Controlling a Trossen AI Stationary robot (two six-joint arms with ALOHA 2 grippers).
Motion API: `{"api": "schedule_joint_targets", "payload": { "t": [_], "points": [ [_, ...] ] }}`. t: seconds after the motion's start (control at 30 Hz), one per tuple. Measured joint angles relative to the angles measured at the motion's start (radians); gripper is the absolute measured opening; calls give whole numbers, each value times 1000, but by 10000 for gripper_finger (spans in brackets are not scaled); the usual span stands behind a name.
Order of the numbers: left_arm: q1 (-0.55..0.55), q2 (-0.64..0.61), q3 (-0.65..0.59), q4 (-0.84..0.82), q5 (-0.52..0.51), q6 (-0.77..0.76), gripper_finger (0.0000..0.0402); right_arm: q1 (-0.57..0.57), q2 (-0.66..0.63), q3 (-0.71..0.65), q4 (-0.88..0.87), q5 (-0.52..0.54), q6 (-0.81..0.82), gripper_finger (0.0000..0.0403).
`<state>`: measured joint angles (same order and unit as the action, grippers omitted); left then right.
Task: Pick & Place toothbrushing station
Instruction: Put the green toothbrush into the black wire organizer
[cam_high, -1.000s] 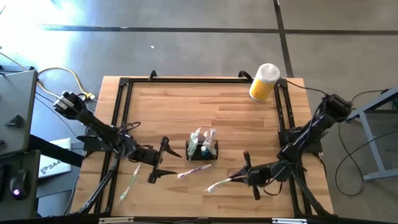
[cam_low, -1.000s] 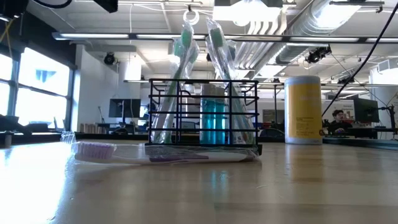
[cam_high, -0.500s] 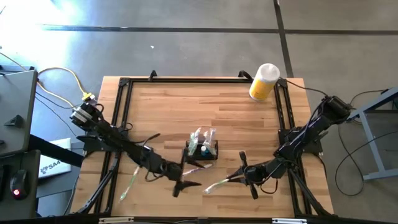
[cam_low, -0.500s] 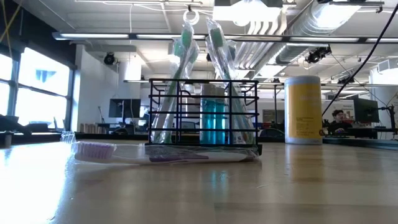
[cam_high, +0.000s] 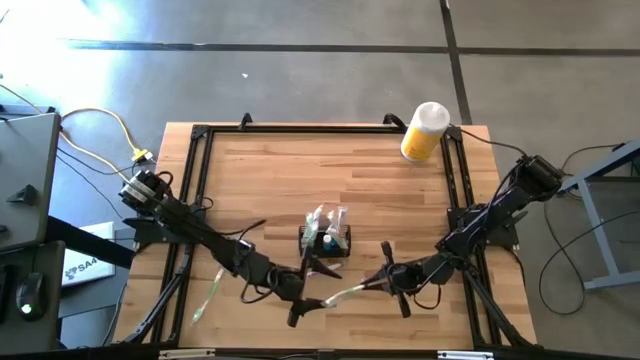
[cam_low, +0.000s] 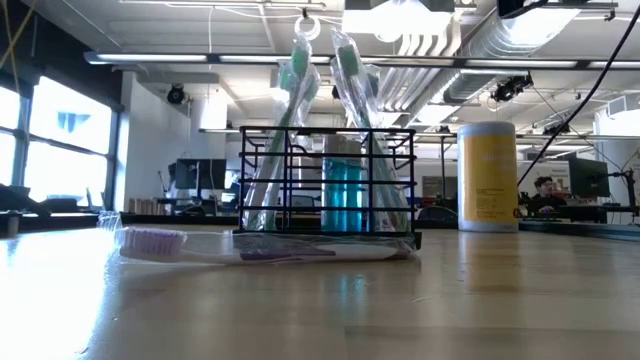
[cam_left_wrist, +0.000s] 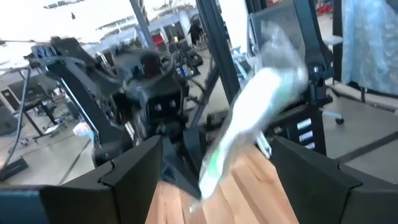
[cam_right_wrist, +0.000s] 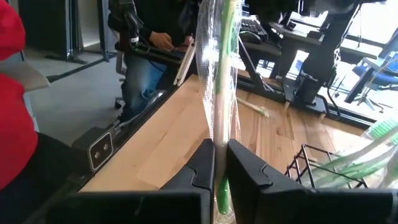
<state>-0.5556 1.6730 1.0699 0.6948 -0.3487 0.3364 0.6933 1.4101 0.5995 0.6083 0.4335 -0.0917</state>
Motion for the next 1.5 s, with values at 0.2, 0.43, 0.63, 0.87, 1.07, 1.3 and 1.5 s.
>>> {"api": "schedule_joint_targets", "payload": {
  "t": [0.2,0.43,0.63,0.87,1.07,1.3,1.5],
  "points": [
    [0,0,33,5,25,0,297,-9,0,0,0,-1,9,15],
    [27,0,46,-25,27,-8,297,-14,0,1,-5,-3,12,15],
    [38,0,47,-48,46,-31,296,-14,0,1,-10,-3,13,15],
    [39,0,47,-49,46,-34,294,-14,0,1,-10,-3,13,15],
    [39,0,47,-70,46,-57,243,-14,0,1,-11,-3,13,15],
    [39,0,47,-70,46,-57,133,-14,0,1,-12,0,13,15],
    [39,0,47,-91,42,-53,29,-14,0,1,-28,-2,25,15]
  ]
}}
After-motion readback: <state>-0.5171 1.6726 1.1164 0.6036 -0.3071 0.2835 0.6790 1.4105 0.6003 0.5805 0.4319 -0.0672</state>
